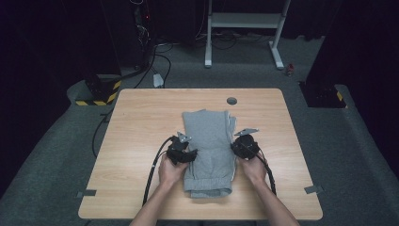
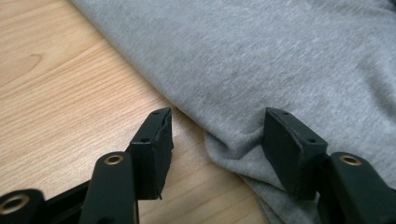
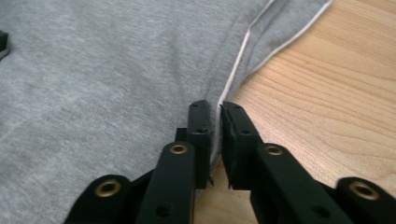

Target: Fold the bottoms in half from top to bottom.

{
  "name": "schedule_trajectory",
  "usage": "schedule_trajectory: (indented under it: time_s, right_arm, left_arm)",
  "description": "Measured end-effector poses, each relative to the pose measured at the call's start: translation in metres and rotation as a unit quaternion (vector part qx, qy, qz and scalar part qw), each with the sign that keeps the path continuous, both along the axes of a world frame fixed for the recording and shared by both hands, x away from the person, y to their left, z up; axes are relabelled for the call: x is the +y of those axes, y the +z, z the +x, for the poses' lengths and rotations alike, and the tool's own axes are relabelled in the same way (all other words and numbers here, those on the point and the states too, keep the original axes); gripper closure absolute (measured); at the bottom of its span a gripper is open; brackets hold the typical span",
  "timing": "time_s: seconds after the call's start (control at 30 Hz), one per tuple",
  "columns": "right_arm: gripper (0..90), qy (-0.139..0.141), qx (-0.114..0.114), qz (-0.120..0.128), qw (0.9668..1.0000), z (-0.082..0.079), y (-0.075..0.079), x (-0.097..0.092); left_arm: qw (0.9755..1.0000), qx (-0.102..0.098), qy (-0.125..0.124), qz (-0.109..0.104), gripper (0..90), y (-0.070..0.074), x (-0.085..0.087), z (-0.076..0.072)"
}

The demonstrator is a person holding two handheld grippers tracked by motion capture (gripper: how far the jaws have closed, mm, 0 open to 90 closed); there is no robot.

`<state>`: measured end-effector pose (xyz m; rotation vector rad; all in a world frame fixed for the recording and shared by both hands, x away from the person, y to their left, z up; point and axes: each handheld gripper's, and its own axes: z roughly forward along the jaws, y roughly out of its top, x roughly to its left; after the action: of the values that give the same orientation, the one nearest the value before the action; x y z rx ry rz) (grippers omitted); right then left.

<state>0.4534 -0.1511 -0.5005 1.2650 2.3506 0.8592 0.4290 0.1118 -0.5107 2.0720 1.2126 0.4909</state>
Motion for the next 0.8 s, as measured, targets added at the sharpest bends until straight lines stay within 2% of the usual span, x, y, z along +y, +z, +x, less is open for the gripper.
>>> schedule_trajectory:
  time_s: [0.03, 0.1, 0.13, 0.2, 0.23, 0.3, 0.4, 0.5, 0.73, 0.8]
  right_arm:
    - [72.4, -0.004, -0.009, 0.002, 1.0000, 0.000, 0.003, 0.002]
    - [68.3, -0.006, -0.019, 0.008, 0.9998, 0.003, 0.007, 0.004]
    - [66.7, -0.011, -0.026, 0.014, 0.9995, 0.005, 0.010, 0.006]
    - [66.3, -0.017, -0.023, 0.013, 0.9995, 0.012, 0.012, 0.011]
    - [67.5, -0.020, -0.023, 0.011, 0.9995, 0.016, 0.011, 0.014]
    - [75.1, -0.018, -0.006, 0.003, 0.9998, 0.024, 0.006, 0.017]
    - [82.4, -0.011, 0.010, -0.010, 0.9998, 0.027, -0.001, 0.018]
    - [83.5, 0.000, 0.012, -0.013, 0.9998, 0.024, 0.000, 0.016]
    - [83.0, 0.023, 0.002, -0.013, 0.9996, 0.005, -0.003, 0.009]
    - [82.8, 0.027, 0.002, -0.013, 0.9996, -0.001, -0.002, 0.006]
  left_arm:
    - [1.0000, -0.005, 0.000, -0.007, 43.9, 0.001, 0.000, 0.000]
    - [0.9998, -0.011, 0.002, -0.018, 43.9, 0.003, 0.000, 0.003]
    - [0.9999, -0.009, 0.000, -0.013, 43.9, 0.003, 0.000, 0.006]
    - [0.9999, -0.005, 0.000, -0.012, 43.9, 0.001, -0.003, 0.013]
    - [0.9998, -0.005, 0.001, -0.017, 43.9, -0.001, -0.004, 0.016]
    - [0.9995, 0.000, 0.002, -0.032, 45.0, -0.004, -0.005, 0.018]
    - [0.9996, 0.009, 0.001, -0.028, 45.3, -0.004, -0.004, 0.017]
    - [0.9999, 0.004, -0.010, -0.011, 47.6, -0.004, -0.004, 0.009]
    - [0.9997, 0.004, -0.022, -0.011, 55.2, -0.005, -0.007, -0.020]
    - [0.9995, 0.013, -0.023, -0.016, 55.8, -0.004, -0.008, -0.029]
